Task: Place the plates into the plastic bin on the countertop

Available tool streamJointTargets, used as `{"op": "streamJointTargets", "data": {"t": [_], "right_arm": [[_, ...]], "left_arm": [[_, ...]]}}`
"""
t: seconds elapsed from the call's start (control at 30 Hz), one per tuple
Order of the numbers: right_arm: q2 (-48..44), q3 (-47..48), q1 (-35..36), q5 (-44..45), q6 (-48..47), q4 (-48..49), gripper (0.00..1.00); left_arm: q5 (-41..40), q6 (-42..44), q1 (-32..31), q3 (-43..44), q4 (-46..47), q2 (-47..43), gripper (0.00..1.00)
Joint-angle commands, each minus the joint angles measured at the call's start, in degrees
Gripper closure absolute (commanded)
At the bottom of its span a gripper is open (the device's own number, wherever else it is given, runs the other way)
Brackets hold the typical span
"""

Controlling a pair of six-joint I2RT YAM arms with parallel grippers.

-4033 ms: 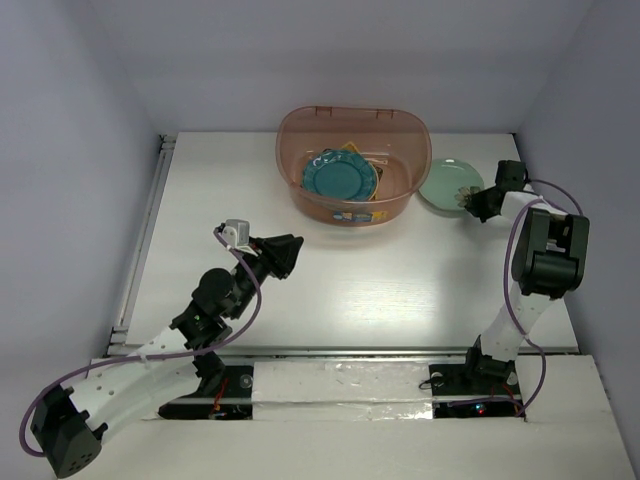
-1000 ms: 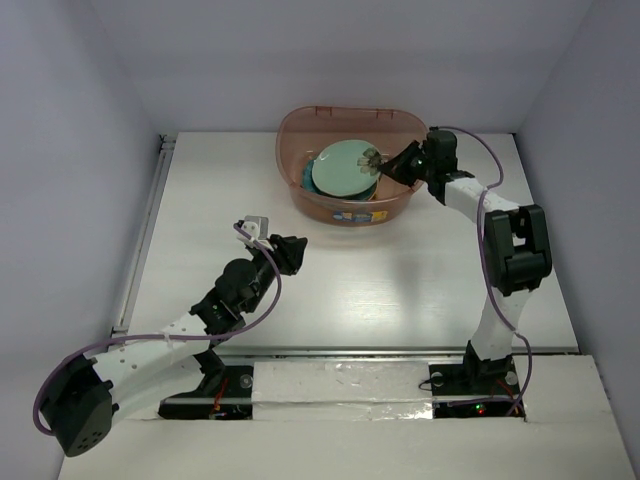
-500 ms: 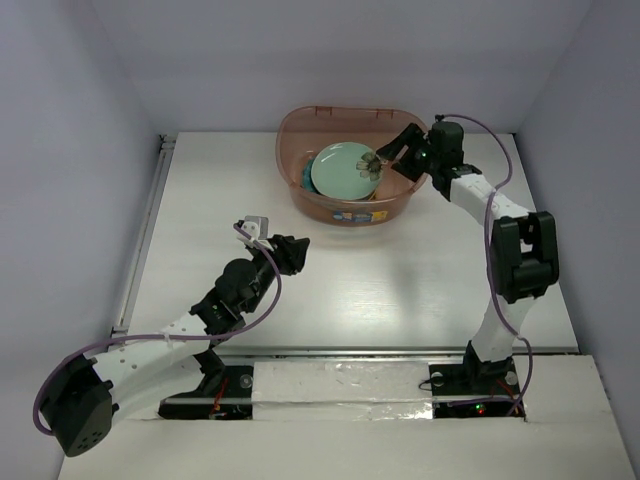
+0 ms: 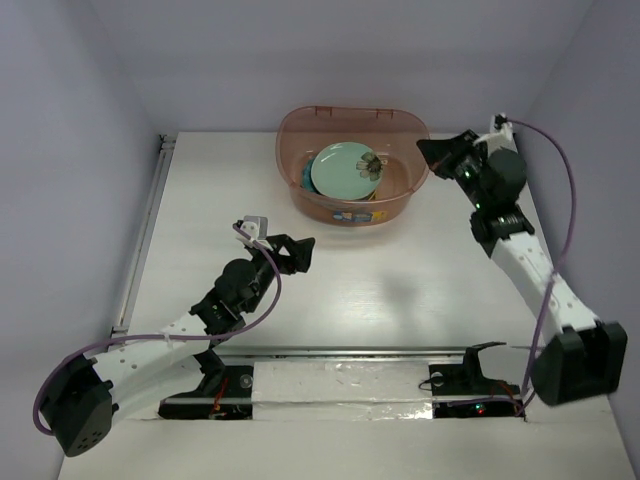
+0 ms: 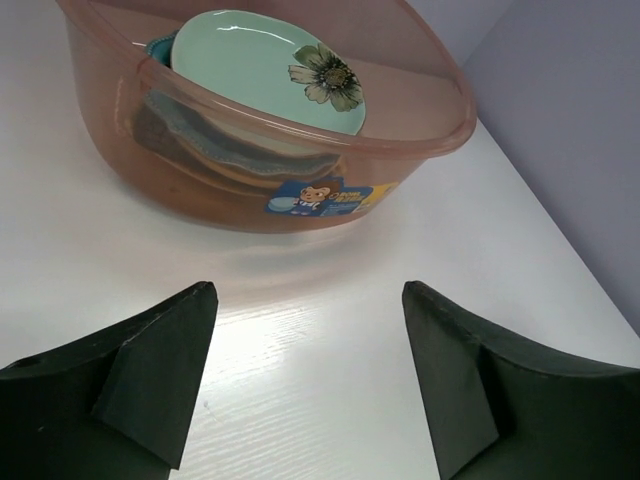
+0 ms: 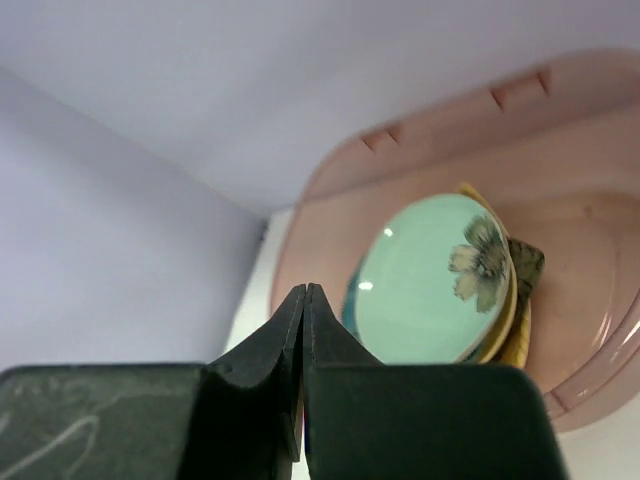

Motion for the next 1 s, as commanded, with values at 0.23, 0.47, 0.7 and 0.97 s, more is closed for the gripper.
{"op": "streamJointTargets", "data": {"t": [0.23,0.47,0.7,0.97], "right_arm": [[-31.3,-21.7,0.6,9.4,-9.0,11.2,0.78],[-41.0,-28.3,0.6,22.2,-9.1,6.6,0.01],[-47.0,-30.3,0.6,20.8,-10.4,6.1,0.01],[-49.8,-30.3,0.6,17.6,-10.2,5.3,0.03]], "left_arm": [[0.2,-0.9,-0.2,1.1,3.8,1.3,0.16],[0.7,-3.2,-0.2,2.4,5.5,3.3,0.14],[-1.5,-3.8,-0.2,5.0,4.4,3.3,0.14],[-3.3,-2.0,-0.2,8.8,3.2,2.3,0.14]]}}
